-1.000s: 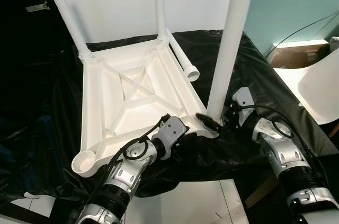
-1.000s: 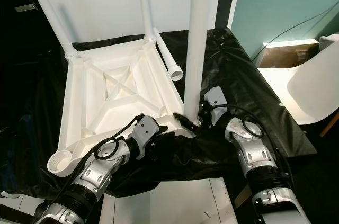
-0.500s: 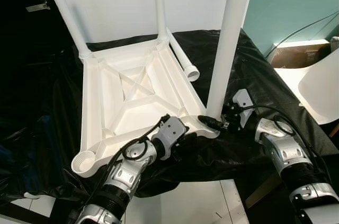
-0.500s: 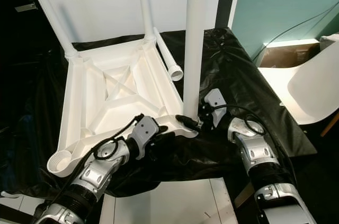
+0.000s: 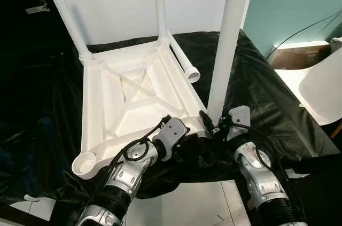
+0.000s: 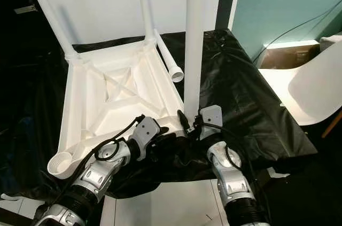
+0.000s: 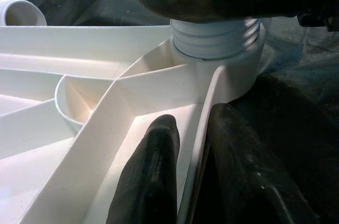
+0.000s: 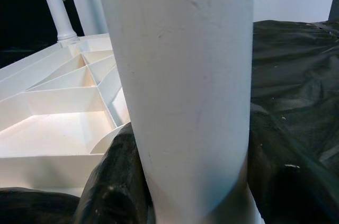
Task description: Building children table
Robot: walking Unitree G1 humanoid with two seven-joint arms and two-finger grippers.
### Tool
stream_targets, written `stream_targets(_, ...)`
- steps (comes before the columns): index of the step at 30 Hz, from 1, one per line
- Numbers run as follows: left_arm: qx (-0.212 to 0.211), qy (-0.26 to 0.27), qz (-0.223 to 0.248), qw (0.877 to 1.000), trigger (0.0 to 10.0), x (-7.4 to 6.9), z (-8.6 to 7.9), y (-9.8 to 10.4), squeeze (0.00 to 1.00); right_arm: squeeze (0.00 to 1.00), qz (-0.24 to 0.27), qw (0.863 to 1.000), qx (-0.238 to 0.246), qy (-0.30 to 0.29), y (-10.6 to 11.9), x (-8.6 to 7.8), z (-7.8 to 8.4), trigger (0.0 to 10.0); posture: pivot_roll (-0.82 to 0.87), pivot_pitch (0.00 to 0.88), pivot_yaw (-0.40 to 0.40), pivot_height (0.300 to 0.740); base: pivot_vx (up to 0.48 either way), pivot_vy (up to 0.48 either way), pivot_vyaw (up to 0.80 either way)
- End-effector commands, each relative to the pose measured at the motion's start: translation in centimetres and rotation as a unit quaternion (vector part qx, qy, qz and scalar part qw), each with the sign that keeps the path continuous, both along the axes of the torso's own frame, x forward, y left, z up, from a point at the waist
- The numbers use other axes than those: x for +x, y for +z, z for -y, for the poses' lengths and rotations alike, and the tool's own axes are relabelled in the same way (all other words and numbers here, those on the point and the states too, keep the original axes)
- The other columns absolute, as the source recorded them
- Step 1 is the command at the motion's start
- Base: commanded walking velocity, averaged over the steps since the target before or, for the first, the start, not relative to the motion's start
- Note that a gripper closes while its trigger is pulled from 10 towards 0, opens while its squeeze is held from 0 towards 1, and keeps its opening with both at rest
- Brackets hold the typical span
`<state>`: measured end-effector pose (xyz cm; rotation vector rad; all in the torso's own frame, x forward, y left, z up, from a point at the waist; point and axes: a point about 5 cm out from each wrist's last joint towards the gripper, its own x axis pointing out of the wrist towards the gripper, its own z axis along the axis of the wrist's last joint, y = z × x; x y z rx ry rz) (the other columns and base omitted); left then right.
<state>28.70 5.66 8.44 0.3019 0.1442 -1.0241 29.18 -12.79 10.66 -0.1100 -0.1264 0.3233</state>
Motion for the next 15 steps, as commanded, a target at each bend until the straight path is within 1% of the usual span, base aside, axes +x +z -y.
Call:
stream_targets(1,0.041,-0.015,-0.065,0.997,10.0,-1.5,-0.7,-3.0,0.0,0.0,-0.025,0.998,-0.016,-0.051,-0.9,0.2,1.6,0.0,-0.09,0.0,0.049,0.74,0.0,0.0,0.0)
stream_targets(2,0.041,-0.017,-0.064,0.997,10.0,-1.4,-0.6,-3.0,0.0,0.0,-0.025,0.998,-0.02,-0.047,-0.8,0.3,1.5,10.0,-0.08,0.0,0.049,0.74,0.0,0.0,0.0)
stream_targets(4,0.041,-0.017,-0.063,0.997,10.0,-1.4,-0.5,-3.0,0.0,0.0,-0.023,0.999,-0.022,-0.039,-0.8,0.4,1.4,10.0,-0.08,0.0,0.047,0.74,0.0,0.0,0.0)
stream_targets(5,0.04,-0.017,-0.063,0.997,10.0,-1.3,-0.5,-2.9,0.0,1.0,-0.023,0.999,-0.02,-0.027,-0.6,0.4,1.1,10.0,-0.08,0.0,0.047,0.74,0.0,0.0,0.0)
stream_targets(6,0.04,-0.017,-0.062,0.997,10.0,-1.3,-0.4,-2.9,0.0,1.0,-0.024,0.999,-0.023,-0.004,-0.5,0.5,0.8,10.0,-0.08,0.0,0.046,0.74,0.0,0.0,0.0)
stream_targets(7,0.04,-0.017,-0.062,0.997,10.0,-1.3,-0.4,-2.9,0.0,1.0,-0.024,0.999,-0.023,-0.004,-0.5,0.5,0.8,10.0,-0.08,0.0,0.046,0.74,0.0,0.0,0.0)
stream_targets(9,0.04,-0.017,-0.062,0.997,10.0,-1.3,-0.5,-2.9,0.0,1.0,-0.024,0.998,-0.038,0.045,-0.4,0.6,0.3,10.0,-0.08,0.0,0.045,0.74,0.0,0.0,0.0)
stream_targets(10,0.04,-0.017,-0.062,0.997,10.0,-1.3,-0.5,-2.9,0.0,1.0,-0.024,0.998,-0.038,0.045,-0.4,0.6,0.3,10.0,-0.08,0.0,0.045,0.74,0.0,0.0,0.0)
stream_targets(11,0.04,-0.016,-0.063,0.997,10.0,-1.4,-0.5,-3.0,0.0,0.94,-0.02,0.997,-0.045,0.066,-0.2,0.6,0.1,10.0,-0.08,0.0,0.045,0.74,0.0,0.0,0.0)
stream_targets(12,0.04,-0.016,-0.063,0.997,10.0,-1.4,-0.6,-3.0,0.0,0.0,0.01,0.993,-0.067,0.101,0.7,0.7,0.1,10.0,-0.08,0.0,0.045,0.74,0.0,0.0,0.0)
stream_targets(13,0.04,-0.015,-0.063,0.997,10.0,-1.4,-0.7,-3.0,0.0,0.0,0.028,0.987,-0.083,0.136,1.5,0.9,0.2,10.0,-0.08,0.0,0.048,0.74,0.0,0.0,0.0)
stream_targets(14,0.04,-0.015,-0.063,0.997,10.0,-1.4,-0.7,-3.0,0.0,0.0,0.028,0.987,-0.083,0.136,1.5,0.9,0.2,10.0,-0.08,0.0,0.048,0.74,0.0,0.0,0.0)
stream_targets(15,0.04,-0.014,-0.064,0.997,10.0,-1.4,-0.7,-3.0,0.0,0.0,0.029,0.98,-0.1,0.168,2.1,1.4,0.4,10.0,-0.08,0.0,0.045,0.74,0.0,0.0,0.0)
